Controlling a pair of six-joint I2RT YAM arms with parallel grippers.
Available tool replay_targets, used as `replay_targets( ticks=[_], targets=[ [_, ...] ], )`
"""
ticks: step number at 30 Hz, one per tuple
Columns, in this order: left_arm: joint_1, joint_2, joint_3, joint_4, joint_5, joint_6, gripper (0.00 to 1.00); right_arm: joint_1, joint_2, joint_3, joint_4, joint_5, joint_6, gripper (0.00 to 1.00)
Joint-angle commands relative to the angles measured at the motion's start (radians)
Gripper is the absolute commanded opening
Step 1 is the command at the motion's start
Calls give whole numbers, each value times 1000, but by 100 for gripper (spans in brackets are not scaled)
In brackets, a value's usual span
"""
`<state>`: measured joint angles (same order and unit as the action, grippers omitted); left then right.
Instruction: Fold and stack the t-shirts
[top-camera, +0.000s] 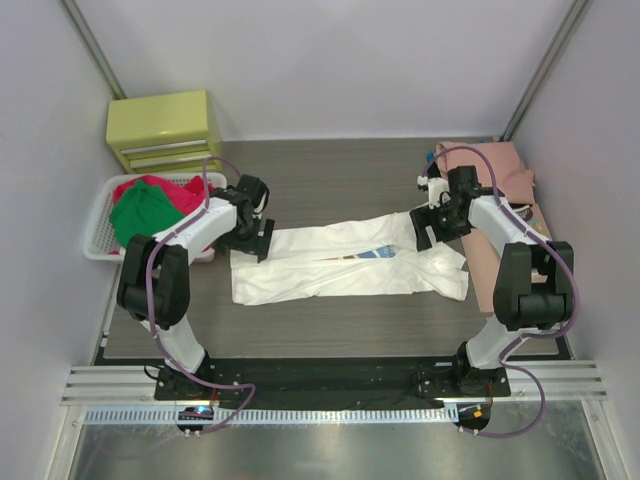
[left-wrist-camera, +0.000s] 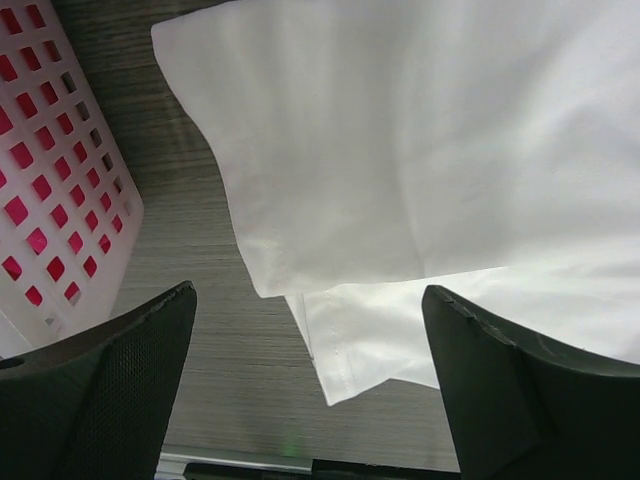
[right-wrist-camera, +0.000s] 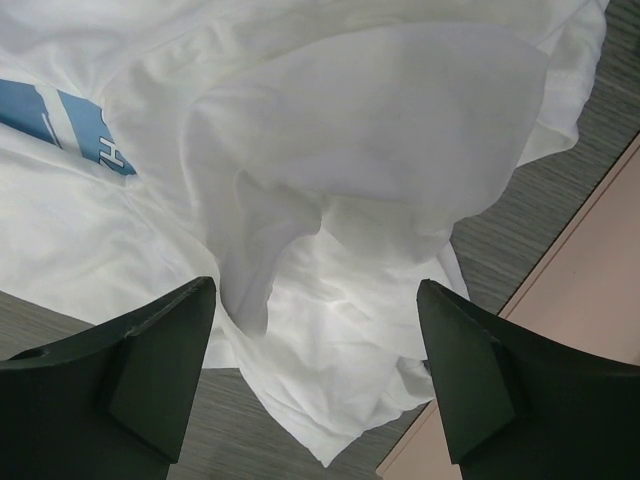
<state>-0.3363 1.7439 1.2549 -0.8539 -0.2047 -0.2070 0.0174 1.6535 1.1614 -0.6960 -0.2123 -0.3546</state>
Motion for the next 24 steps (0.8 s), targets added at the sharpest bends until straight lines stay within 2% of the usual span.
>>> replay_targets(
  ticks=[1,6,12,16,19,20,21,22,23,24],
  targets=[
    [40,-32,12,1,-76,43,96,-4,-73,-14,13,8,-14,88],
    [37,-79,-17,38,69,47,95,-34,-153,-34,30,-4,-6,88],
    [16,-103,-22,61,143,80,94,-36,-253,-32,16,-48,28,88],
    [-36,-116,-40,95,169,119,93,-36,-290,-63,32,-24,37,87],
    [-69,-95,-28,116,179,132,89,-36,-282,-104,82,1,55,86],
    [-78,-89,-22,113,177,135,83,-37,-271,-112,98,11,63,86],
    [-82,-83,-14,118,172,136,71,-39,-235,-120,127,10,72,83],
    [-86,-81,-8,124,166,138,51,-43,-215,-121,144,11,83,74],
    [-86,-83,-3,133,159,133,1,-53,-189,-117,159,13,97,49],
    [-86,-84,3,136,151,129,0,-60,-141,-102,183,8,124,25]
  ],
)
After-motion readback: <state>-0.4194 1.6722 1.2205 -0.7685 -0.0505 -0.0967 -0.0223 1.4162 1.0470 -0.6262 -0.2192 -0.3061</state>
